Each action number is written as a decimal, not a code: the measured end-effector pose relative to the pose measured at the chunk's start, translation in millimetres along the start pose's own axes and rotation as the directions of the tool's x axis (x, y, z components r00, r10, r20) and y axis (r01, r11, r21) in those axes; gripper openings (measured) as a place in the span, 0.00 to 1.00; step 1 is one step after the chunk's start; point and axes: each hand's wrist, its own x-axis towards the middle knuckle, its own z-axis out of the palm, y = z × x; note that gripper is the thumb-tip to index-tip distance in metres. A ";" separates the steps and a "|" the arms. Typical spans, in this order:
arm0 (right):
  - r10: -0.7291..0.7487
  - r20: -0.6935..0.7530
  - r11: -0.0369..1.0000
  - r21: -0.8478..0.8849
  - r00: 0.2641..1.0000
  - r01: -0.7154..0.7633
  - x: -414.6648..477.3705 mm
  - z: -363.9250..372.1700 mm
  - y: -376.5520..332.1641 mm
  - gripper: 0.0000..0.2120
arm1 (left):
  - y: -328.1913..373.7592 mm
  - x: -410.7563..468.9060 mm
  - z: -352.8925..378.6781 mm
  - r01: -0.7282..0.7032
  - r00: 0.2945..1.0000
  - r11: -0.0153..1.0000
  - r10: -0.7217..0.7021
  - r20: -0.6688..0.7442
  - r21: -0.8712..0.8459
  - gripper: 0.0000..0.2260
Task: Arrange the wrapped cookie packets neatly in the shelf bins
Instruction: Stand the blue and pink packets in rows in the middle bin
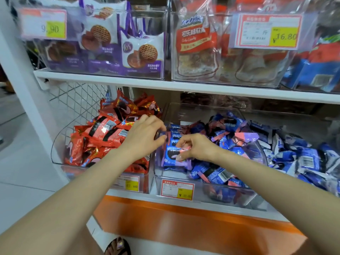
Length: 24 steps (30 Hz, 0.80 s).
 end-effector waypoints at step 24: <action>-0.077 0.000 0.750 -0.659 0.997 0.058 8.4 36.2 6.2 0.13 | -2.3 -7.2 -6.9 -0.024 0.995 0.999 0.028 0.100 -0.042 0.14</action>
